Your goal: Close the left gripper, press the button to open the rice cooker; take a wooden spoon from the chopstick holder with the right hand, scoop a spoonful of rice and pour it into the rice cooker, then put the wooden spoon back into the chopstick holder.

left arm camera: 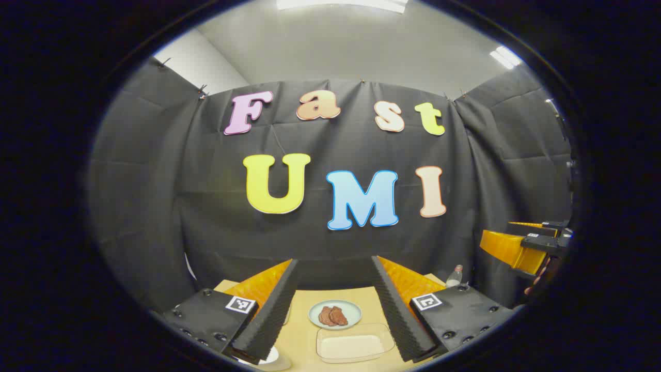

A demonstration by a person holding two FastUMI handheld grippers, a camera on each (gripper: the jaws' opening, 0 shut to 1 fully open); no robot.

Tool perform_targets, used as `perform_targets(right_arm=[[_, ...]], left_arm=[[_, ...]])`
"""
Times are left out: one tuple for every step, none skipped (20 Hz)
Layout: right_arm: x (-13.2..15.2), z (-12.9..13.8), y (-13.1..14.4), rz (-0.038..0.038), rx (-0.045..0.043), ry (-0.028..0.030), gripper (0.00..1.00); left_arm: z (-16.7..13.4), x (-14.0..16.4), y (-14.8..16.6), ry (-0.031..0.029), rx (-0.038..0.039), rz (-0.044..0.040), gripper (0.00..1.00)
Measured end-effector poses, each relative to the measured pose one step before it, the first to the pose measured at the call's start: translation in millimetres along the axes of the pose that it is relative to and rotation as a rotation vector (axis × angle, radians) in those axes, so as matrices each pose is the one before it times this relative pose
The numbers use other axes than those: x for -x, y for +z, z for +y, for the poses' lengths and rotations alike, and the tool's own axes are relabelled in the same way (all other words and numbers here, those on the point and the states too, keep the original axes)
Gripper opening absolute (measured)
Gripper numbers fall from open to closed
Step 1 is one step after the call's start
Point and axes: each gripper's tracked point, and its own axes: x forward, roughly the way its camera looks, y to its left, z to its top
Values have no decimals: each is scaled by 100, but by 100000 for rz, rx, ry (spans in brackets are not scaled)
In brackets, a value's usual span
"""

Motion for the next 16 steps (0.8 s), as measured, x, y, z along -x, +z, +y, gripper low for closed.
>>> perform_targets(right_arm=[[81,204,67,-175,-750,46,96],[57,176,-19,76,-281,70,96],[-11,203,-249,443,141,373,95],[8,249,-76,501,455,608,95],[60,73,-84,250,308,474,96],[74,46,128,-89,-1,164,96],[33,95,169,-337,-167,256,96],[-39,-34,170,-211,-21,-132,96],[-78,-28,-10,-62,65,-57,95],[1,-83,98,-178,-300,19,95],[-95,-29,63,-119,-535,-16,96],[-12,45,120,-163,-418,276,96],[-50,-34,-74,-55,-126,-23,96],[-163,9,-20,129,23,123,95],[-84,-15,-111,329,-85,127,95],[4,53,-22,299,-179,265,95]], left_arm=[[-44,-3,92,-188,74,-370,91],[186,-55,30,232,309,-385,92],[48,23,199,273,350,-523,94],[4,-38,78,316,182,-428,95],[23,35,135,90,-154,-93,95],[-45,173,-164,407,-457,-170,95],[38,96,136,677,-768,-456,95],[-58,144,-5,340,-498,-315,95],[-101,-17,62,310,-466,-227,99],[58,200,38,366,-183,-100,95],[-166,107,51,88,-174,-33,91],[-41,16,-51,127,-413,82,91],[133,-1,-29,686,-568,50,91],[149,182,-164,456,-183,77,91],[215,101,-39,401,161,297,91],[209,-138,-198,440,149,355,91]])
